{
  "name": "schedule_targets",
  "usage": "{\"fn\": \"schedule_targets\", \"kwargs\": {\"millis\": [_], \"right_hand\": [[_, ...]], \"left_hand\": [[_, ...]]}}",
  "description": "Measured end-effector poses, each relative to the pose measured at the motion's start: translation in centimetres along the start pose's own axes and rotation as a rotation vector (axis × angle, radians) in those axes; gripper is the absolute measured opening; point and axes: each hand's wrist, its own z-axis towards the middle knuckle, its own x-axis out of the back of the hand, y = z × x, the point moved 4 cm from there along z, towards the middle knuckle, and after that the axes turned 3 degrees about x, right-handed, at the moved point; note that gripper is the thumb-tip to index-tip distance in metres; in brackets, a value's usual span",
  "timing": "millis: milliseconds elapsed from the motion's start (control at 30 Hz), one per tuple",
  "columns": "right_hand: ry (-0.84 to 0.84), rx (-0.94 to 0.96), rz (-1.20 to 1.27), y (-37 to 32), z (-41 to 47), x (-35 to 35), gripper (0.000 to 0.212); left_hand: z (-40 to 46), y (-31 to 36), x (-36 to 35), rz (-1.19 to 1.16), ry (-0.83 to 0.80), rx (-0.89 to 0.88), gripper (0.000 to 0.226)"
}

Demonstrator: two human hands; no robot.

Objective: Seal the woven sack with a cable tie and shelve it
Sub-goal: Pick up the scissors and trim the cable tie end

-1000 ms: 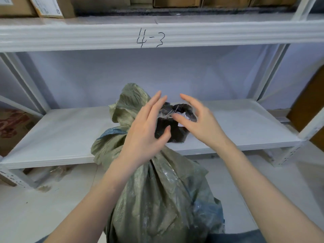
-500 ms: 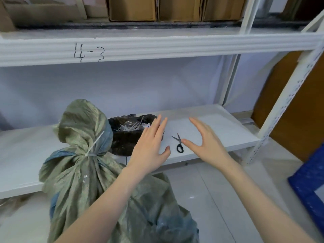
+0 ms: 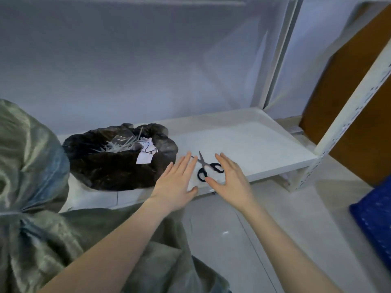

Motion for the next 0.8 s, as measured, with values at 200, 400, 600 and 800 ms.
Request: {"fn": "schedule_targets", "kwargs": {"millis": [200,400,600,800], "right_hand": [[-0.041,-0.074,-0.075,3.4,2.7,-4.1,0.07],[-0.042,-0.119,-0.163,4.7,4.4,-6.4,0.063],[0.054,-0.145,-0.191,4.3,4.9,-7.2,0.036],[0.064,-0.225,-0.283,3.8,5.5,-6.9,0.023]], "left_hand": [[2.1,-0.9,-3.9,-0.025,-0.063,0.002,0.075],[3.0,-1.4,-6.0,-0.073,-0.034,-0.016,0.074],[4.0,-1.9,-6.7,-0.09,-0.043,-0.007,0.075],[3.7,-2.0,-6.5,-0.099,-0.061,0.002,0.076]]}}
